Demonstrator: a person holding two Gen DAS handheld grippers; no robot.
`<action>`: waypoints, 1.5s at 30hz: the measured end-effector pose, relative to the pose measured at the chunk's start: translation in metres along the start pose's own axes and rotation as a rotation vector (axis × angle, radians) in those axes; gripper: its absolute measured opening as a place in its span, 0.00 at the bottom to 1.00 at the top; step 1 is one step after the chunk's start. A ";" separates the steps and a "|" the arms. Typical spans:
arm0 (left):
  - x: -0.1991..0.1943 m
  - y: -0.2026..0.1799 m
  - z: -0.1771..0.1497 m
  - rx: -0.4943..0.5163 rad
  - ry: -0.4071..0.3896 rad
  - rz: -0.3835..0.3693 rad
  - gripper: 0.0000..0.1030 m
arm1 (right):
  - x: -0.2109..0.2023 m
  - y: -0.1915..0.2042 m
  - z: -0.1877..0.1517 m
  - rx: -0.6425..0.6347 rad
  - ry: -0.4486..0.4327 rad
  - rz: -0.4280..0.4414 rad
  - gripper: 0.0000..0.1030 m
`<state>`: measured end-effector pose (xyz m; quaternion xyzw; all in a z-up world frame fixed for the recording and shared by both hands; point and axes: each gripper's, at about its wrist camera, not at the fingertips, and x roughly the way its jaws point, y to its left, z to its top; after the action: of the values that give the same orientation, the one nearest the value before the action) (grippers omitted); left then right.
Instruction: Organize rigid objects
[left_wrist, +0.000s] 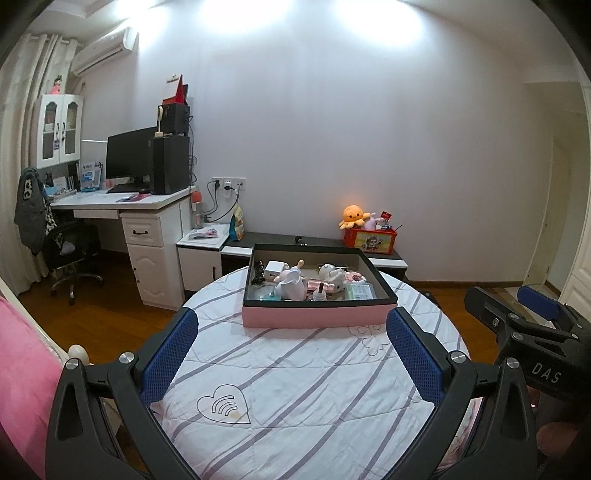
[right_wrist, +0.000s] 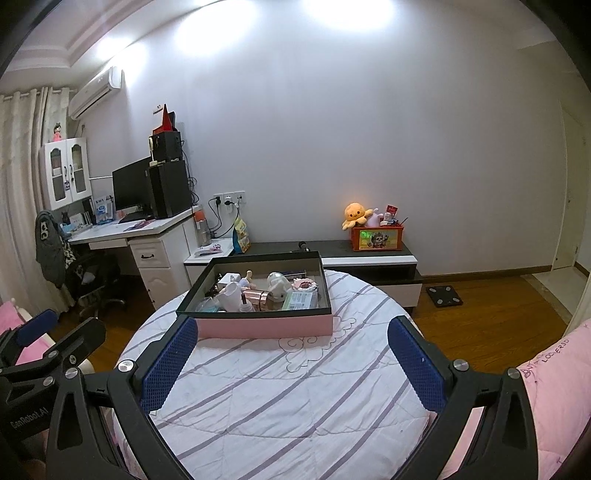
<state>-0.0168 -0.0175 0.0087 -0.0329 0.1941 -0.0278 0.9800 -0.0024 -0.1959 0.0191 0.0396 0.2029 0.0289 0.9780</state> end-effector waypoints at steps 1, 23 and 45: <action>0.000 0.000 0.000 0.000 0.000 0.000 1.00 | 0.000 0.000 0.000 0.000 0.001 0.001 1.00; 0.008 0.005 -0.003 -0.015 0.048 -0.027 1.00 | 0.002 0.000 0.000 -0.002 0.005 -0.003 1.00; 0.001 0.004 -0.001 0.000 -0.017 -0.003 1.00 | 0.006 -0.002 -0.007 -0.001 0.011 -0.011 1.00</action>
<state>-0.0161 -0.0132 0.0076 -0.0337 0.1858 -0.0292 0.9816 0.0003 -0.1972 0.0097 0.0380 0.2083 0.0237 0.9770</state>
